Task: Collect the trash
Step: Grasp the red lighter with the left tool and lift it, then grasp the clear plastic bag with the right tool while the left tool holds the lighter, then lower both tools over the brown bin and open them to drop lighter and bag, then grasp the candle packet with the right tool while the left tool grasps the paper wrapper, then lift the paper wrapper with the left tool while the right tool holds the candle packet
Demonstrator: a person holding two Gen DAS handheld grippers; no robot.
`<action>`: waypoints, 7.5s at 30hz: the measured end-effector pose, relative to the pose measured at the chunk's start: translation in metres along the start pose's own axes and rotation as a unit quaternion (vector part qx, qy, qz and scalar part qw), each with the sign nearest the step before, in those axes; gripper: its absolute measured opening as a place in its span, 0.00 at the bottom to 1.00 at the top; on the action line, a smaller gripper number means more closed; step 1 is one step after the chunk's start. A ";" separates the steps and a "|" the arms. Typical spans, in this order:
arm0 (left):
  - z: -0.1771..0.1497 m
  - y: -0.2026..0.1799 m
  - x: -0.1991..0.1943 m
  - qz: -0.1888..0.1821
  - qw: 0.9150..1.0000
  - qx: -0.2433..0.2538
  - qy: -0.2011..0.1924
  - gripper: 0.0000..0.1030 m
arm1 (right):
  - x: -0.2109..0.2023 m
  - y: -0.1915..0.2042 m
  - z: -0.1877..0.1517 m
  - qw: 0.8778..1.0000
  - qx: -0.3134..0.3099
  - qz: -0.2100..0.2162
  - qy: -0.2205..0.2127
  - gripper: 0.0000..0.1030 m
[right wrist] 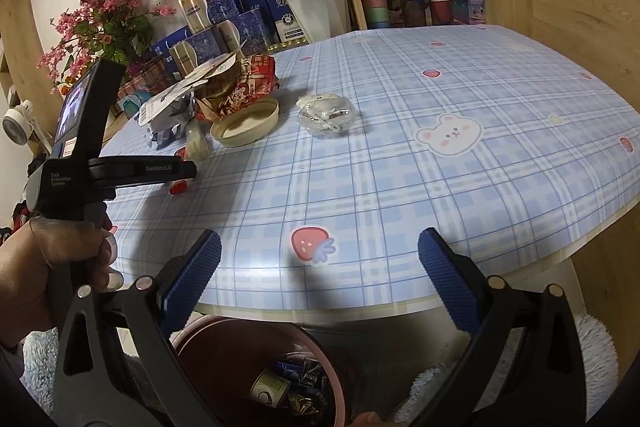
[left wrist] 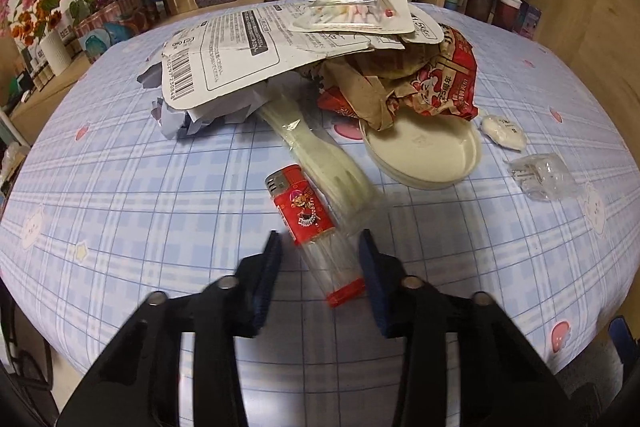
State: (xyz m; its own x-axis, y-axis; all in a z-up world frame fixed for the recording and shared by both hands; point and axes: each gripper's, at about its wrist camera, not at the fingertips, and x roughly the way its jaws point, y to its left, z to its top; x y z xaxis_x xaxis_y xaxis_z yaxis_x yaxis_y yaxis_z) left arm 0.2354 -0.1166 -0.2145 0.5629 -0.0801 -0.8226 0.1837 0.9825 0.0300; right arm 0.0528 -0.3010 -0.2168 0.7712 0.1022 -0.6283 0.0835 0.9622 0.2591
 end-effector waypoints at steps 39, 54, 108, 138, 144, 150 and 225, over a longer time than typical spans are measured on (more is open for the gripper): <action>-0.051 0.044 -0.035 -0.054 0.996 -0.064 -0.011 0.21 | 0.141 0.010 0.109 0.980 -0.150 -0.022 0.126 0.52; -0.051 0.052 -0.042 -0.066 0.995 -0.076 -0.019 0.21 | 0.076 0.025 0.096 0.984 -0.155 0.024 0.079 0.47; -0.173 0.092 -0.151 -0.078 0.990 -0.084 -0.081 0.21 | -0.004 0.118 -0.065 0.962 -0.227 0.093 0.121 0.83; -0.196 0.002 -0.093 -0.203 0.973 0.078 0.083 0.12 | -0.038 0.058 -0.016 0.989 -0.137 -0.035 -0.047 0.94; -0.187 0.025 -0.103 -0.175 0.984 0.025 0.038 0.56 | -0.036 0.056 -0.016 0.990 -0.127 -0.037 -0.041 0.94; -0.172 0.056 -0.122 -0.150 0.987 -0.048 -0.037 0.87 | -0.033 0.058 -0.020 0.990 -0.131 -0.027 -0.037 0.94; 0.079 0.129 -0.005 -0.216 0.962 -0.170 -0.005 0.40 | 0.144 0.096 0.204 0.987 -0.065 0.129 0.077 0.16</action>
State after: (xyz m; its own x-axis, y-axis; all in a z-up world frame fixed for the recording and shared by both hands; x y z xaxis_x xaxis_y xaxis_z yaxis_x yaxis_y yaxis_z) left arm 0.3197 -0.0030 -0.1616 0.5010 -0.4928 -0.7114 0.1292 0.8554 -0.5016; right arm 0.3006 -0.2458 -0.1329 0.6512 0.3751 -0.6598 -0.1919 0.9225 0.3350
